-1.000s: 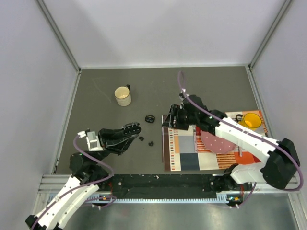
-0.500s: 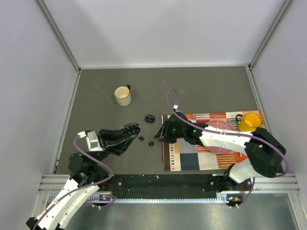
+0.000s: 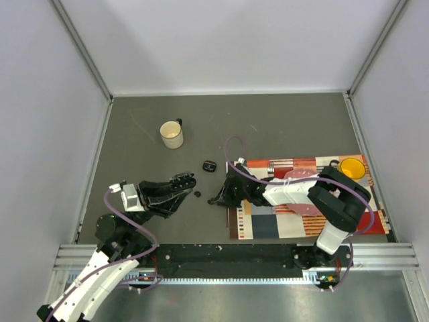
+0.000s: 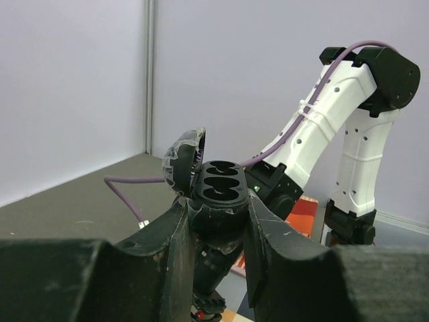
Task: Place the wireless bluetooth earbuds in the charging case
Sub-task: Pick up the earbud from the center of the board.
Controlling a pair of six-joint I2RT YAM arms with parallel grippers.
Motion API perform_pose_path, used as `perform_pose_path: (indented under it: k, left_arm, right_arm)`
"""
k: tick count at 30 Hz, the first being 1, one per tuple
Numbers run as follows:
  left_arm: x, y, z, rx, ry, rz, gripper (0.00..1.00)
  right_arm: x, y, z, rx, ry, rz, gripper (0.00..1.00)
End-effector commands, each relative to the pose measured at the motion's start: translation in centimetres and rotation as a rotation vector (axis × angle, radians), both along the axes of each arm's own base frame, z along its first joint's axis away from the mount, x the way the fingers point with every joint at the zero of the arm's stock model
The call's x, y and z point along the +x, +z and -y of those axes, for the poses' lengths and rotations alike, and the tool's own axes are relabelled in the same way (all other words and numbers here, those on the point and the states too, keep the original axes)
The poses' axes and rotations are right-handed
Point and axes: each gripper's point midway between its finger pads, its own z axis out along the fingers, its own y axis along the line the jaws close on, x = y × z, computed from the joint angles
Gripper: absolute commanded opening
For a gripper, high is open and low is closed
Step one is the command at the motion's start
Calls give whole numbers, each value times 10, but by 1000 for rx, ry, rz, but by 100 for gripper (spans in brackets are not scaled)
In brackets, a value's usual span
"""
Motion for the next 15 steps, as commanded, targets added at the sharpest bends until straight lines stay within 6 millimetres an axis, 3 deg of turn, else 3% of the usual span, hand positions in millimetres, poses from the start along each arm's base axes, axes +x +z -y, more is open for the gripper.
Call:
perform_pose_path:
  k: [1,8,15]
  left_arm:
    - [-7,20,-7,-37,15,55,0]
    - [-5,17,-8,-33,23,46,0]
    - [-4,17,-9,-30,31,41,0]
  right_arm:
    - [8,12,-20,52,-22,17,28]
    - [7,5,-26,59,-29,-8,28]
    - [7,-4,-20,28,-77,-34,26]
